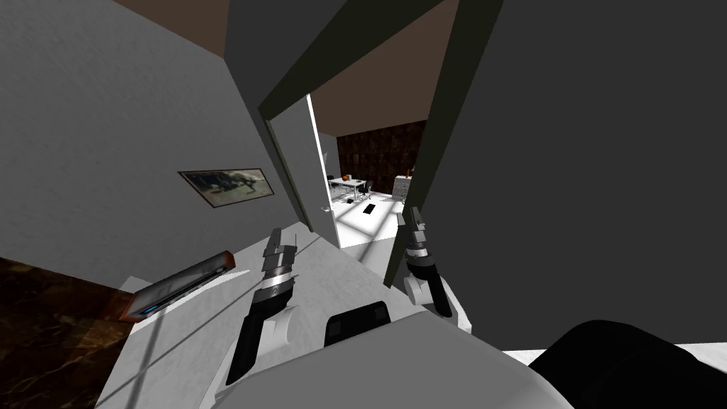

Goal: Push the door open

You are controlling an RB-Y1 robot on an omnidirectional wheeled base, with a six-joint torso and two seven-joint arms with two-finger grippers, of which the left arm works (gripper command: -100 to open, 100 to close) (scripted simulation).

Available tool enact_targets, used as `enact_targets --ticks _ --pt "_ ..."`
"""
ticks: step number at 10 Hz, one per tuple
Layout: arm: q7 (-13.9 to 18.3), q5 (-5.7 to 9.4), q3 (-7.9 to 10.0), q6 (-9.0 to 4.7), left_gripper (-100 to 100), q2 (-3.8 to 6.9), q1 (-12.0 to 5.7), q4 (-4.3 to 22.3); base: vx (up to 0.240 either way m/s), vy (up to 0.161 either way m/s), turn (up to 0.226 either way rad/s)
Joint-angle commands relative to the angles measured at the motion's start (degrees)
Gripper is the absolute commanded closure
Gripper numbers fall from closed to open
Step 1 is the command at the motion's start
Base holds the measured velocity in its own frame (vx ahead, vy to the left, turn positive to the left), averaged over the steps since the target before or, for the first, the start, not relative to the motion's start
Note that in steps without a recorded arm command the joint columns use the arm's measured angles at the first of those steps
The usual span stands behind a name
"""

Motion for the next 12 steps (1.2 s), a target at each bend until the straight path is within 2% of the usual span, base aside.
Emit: enact_targets --ticks 1,7,12 --pt "0.08 0.11 0.16 -0.62 -100 0.56 -1.02 2.33 0.103 0.107 -0.112" --pt "0.19 0.32 0.18 -2.07 -100 1.98 -3.54 8.67 0.079 0.086 -0.085" --pt "0.30 0.54 0.19 -3.52 -100 3.02 -6.05 14.99 0.082 0.102 -0.104"
